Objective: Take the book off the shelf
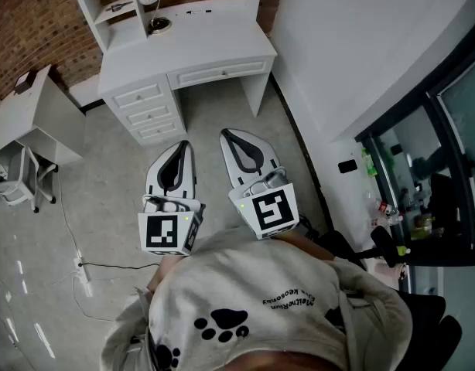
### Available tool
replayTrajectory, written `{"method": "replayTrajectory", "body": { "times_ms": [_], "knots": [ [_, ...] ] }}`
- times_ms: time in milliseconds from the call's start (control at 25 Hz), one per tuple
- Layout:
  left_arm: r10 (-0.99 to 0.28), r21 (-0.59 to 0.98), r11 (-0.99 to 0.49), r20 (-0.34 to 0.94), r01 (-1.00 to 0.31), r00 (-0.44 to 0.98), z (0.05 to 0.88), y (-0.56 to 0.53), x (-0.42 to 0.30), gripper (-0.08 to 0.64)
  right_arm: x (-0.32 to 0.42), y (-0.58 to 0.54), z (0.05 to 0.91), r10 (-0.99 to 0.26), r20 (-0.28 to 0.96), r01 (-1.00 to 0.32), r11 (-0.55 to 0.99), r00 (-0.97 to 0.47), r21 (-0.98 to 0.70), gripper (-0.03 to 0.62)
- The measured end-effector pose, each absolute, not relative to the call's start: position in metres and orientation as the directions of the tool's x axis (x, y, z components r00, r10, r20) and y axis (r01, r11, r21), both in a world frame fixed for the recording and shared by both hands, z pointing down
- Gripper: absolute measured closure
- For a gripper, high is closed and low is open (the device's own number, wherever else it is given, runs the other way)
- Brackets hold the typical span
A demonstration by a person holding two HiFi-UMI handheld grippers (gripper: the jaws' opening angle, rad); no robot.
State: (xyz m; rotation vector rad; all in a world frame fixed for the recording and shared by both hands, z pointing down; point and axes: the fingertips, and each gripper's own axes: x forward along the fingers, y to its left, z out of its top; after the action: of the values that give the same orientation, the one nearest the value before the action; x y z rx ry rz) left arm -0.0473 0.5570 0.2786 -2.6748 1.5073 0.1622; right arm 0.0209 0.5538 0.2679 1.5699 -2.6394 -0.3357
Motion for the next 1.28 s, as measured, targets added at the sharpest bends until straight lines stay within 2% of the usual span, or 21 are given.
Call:
{"method": "replayTrajectory", "body": {
  "times_ms": [640, 1160, 1280],
  "knots": [
    [-0.857, 0.044, -0.511, -0.097, -0.858, 0.506, 0.296, 0.531, -0.075, 0.551, -0.003, 0.529, 0.276, -0.876, -0.088, -0.873, 0.454, -0.474, 0.180, 0.577],
    [-0.872, 0.012, -0.481, -0.112, -0.876, 0.477, 0.290, 0.393, -0.058, 0.551, 0.019, 0.385, 0.274, -0.861, -0.096, -0.863, 0.483, -0.499, 0.147, 0.577],
    [-0.891, 0.022, -0.450, -0.080, -0.893, 0.447, 0.291, 0.361, -0.056, 0.551, 0.027, 0.351, 0.272, -0.853, -0.102, -0.856, 0.497, -0.512, 0.143, 0.577]
  ]
}}
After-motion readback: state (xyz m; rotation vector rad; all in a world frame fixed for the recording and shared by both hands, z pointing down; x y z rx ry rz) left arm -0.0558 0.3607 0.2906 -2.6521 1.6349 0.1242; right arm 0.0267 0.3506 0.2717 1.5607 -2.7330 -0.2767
